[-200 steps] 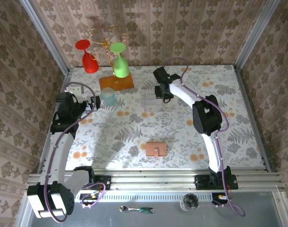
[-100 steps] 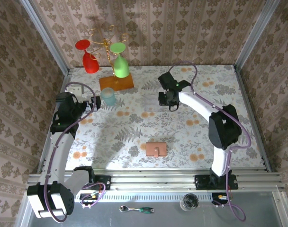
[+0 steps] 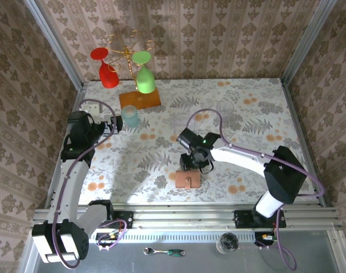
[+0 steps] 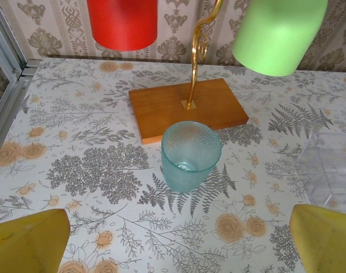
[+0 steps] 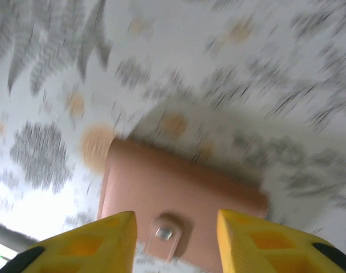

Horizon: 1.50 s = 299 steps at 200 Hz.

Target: Take the credit cards out of the card holder

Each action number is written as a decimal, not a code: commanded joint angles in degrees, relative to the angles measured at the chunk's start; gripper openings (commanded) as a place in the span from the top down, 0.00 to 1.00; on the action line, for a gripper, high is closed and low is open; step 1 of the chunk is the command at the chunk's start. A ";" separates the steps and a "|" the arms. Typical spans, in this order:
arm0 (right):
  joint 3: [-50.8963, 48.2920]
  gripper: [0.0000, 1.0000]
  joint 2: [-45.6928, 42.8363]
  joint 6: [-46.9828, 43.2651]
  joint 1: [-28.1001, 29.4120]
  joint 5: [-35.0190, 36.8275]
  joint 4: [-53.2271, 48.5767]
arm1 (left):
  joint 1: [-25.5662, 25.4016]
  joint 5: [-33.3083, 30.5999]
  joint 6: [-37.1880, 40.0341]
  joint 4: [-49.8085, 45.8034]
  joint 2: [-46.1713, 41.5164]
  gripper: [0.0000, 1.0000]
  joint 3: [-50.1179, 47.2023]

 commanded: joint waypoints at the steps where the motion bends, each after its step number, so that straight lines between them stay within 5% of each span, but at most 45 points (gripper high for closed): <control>1: -3.85 0.52 -3.47 2.48 4.61 -3.06 0.30 | -1.49 1.69 -0.01 1.77 -1.37 0.00 -0.11; 71: -14.20 0.17 -4.19 6.96 8.94 -10.85 10.91 | -3.57 1.11 0.96 1.08 -0.75 0.00 -0.07; 139: -10.22 0.15 0.66 6.92 8.51 -8.26 7.82 | -3.92 0.44 1.56 1.11 -1.03 0.00 -0.33; 204: -4.57 0.10 4.45 6.04 2.07 -7.90 6.10 | -3.93 0.10 1.94 1.12 -0.86 0.00 -0.39; 218: -2.82 0.00 6.13 5.36 0.30 -8.14 5.85 | -3.89 0.18 1.96 1.14 -0.72 0.00 -0.33; 299: 10.60 0.00 15.72 2.20 -4.87 -9.67 2.93 | -3.88 0.27 2.04 1.04 -0.72 0.00 -0.24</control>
